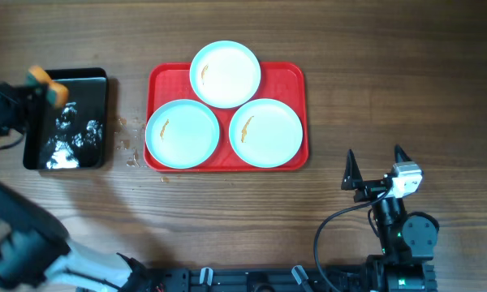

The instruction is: Clean dirty plates on tray and stack at the side

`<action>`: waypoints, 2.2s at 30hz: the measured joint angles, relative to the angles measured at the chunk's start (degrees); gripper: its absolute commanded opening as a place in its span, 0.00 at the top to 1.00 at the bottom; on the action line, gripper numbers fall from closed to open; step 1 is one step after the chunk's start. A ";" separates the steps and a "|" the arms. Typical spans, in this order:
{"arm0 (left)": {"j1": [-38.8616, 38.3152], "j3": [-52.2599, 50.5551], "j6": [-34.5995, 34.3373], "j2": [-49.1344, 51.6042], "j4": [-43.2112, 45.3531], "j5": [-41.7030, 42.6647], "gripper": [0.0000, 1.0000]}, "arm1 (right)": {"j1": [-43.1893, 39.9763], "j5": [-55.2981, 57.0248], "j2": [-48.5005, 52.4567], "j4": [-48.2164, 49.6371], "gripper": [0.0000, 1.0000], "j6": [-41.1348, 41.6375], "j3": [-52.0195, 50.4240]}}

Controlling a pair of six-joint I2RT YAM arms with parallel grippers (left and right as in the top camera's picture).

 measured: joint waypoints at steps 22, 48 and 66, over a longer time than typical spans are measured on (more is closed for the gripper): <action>-0.87 -2.43 1.05 10.99 5.27 5.44 0.96 | 0.00 0.00 0.00 0.00 0.00 0.00 0.00; -5.20 -4.28 4.83 4.04 -2.03 -14.14 0.96 | 0.00 0.00 0.00 0.00 0.00 0.00 0.00; -16.31 -1.44 16.04 -3.37 1.01 -48.02 0.96 | 0.00 0.00 0.00 0.00 0.00 0.00 0.00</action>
